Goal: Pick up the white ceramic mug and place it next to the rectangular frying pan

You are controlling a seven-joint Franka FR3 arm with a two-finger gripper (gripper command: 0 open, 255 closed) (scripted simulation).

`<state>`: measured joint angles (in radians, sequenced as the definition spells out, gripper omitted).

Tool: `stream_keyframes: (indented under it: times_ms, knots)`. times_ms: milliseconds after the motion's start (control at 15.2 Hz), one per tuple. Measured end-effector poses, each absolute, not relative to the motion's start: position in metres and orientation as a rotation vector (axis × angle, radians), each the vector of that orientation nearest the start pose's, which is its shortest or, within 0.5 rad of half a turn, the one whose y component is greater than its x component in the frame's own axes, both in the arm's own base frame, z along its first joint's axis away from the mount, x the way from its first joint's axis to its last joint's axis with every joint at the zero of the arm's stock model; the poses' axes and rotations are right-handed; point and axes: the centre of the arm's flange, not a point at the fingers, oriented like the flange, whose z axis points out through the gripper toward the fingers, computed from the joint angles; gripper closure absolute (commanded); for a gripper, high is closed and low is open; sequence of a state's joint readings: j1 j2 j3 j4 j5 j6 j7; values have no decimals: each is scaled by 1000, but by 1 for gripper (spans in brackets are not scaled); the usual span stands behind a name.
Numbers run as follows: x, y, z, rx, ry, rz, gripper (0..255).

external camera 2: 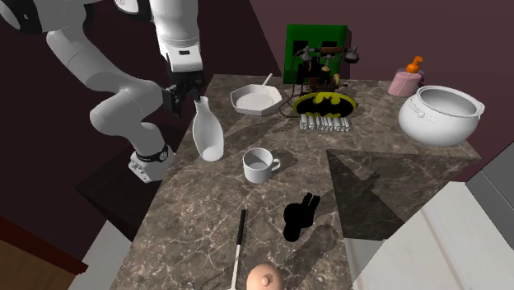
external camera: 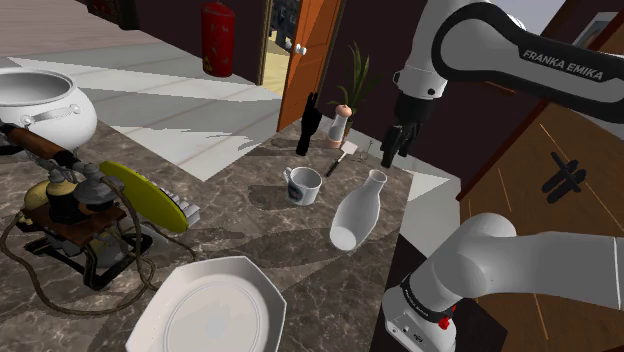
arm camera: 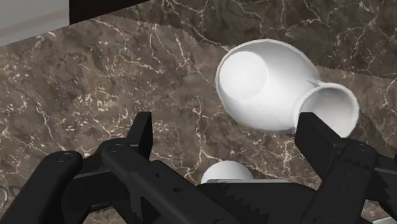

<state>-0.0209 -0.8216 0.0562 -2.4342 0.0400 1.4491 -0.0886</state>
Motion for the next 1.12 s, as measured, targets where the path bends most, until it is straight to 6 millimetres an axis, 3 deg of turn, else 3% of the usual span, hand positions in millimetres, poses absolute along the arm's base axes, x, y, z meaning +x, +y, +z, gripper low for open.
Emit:
stream_keyframes:
  times_ms: [132,330,1122]
  knots:
    - [284,19,550,-3121,-159,254,0]
    - [306,21,527,-3118,-137,229,0]
    - [413,29,426,-3099,-36,114,0]
